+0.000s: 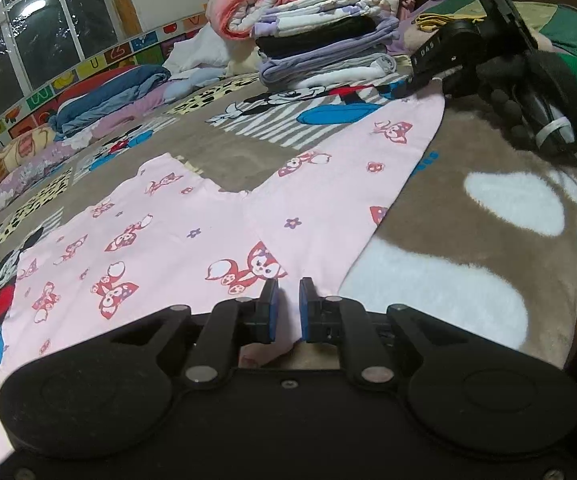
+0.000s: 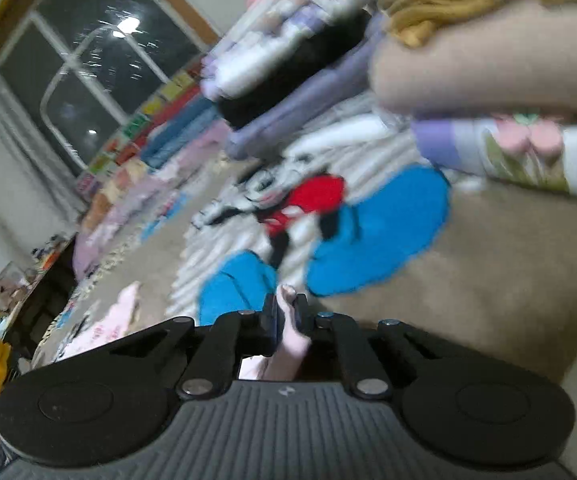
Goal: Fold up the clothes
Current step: 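Open the right gripper and release the folded edge onto the garment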
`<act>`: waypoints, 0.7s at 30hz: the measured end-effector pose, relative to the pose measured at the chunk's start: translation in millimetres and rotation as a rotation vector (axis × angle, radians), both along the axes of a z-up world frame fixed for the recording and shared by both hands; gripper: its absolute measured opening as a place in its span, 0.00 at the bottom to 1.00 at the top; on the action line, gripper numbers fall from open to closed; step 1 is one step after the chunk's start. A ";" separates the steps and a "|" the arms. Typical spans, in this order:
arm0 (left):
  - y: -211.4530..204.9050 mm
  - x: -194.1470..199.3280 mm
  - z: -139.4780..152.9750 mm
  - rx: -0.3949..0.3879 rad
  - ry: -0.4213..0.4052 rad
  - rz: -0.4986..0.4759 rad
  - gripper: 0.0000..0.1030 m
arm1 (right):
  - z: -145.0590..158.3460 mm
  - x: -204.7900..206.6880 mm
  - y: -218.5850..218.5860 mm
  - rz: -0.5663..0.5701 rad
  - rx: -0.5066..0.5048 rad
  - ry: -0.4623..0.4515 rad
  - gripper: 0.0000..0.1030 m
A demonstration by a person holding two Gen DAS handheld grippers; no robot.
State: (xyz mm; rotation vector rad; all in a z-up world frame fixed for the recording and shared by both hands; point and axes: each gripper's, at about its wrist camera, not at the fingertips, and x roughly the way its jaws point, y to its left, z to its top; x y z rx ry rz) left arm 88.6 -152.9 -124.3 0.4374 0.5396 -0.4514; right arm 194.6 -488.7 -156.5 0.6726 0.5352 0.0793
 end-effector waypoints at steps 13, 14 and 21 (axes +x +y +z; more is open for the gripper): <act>4.8 0.7 3.8 -0.041 0.029 0.025 0.08 | 26.4 -35.5 36.5 0.129 -0.112 -0.073 0.23; 4.6 -1.4 5.7 -0.035 0.029 0.021 0.11 | 22.7 -33.5 37.7 0.109 -0.142 -0.031 0.19; 41.3 -25.6 35.9 -0.072 -0.038 0.032 0.60 | 25.4 -48.0 36.9 -0.017 -0.263 0.027 0.32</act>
